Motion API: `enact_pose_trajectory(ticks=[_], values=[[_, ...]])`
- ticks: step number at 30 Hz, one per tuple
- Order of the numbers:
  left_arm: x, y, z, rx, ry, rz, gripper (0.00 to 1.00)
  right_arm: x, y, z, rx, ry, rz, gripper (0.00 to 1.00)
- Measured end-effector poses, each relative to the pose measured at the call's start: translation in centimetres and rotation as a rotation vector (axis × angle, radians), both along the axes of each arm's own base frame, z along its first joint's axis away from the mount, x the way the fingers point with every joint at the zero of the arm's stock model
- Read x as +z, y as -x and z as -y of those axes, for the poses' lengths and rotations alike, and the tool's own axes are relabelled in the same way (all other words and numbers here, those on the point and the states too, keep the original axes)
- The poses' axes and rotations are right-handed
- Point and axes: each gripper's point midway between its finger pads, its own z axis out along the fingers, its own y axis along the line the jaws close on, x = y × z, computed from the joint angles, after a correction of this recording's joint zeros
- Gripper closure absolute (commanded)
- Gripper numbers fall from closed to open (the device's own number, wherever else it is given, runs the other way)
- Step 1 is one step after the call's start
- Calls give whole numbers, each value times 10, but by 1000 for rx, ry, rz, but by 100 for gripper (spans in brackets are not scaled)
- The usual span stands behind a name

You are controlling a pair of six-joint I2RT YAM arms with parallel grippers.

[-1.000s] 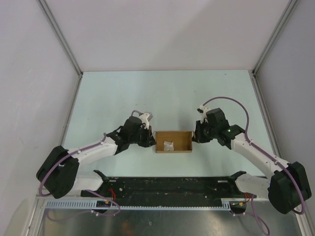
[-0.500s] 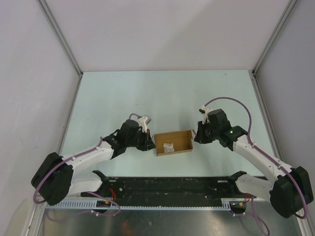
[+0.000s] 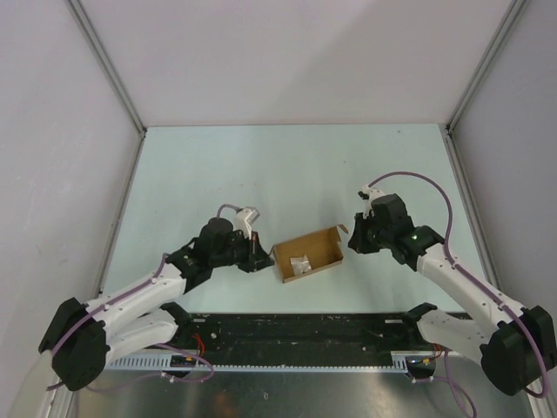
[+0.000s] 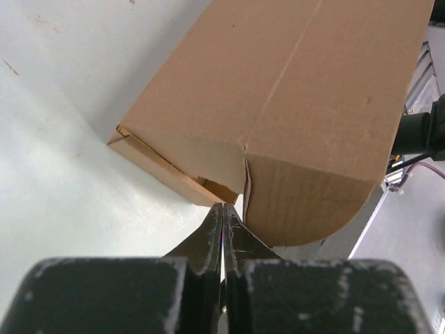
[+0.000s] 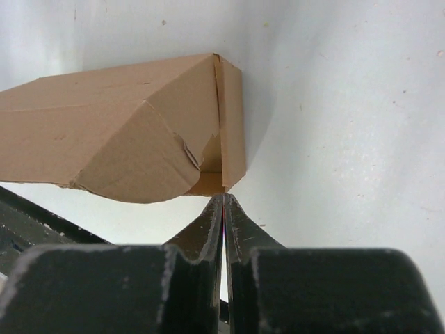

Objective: Fold the paper box

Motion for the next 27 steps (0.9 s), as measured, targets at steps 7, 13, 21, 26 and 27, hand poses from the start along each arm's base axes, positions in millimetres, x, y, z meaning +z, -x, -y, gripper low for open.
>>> enact_pose_trajectory(ticks=[7, 13, 21, 26, 27], values=[[-12, 9, -12, 35, -23, -34, 100, 14, -9, 12, -88, -10, 55, 90], [-40, 7, -34, 173, -115, -97, 100, 28, -17, 26, -182, -10, 122, 85], [-22, -21, -65, 408, -182, -21, 100, 53, -29, 29, -211, -35, 232, 83], [59, -58, -63, 497, -100, 151, 100, 84, -33, 2, -113, -110, 320, 83], [78, -65, -60, 503, -80, 190, 100, 92, -33, -5, -89, -130, 345, 83]])
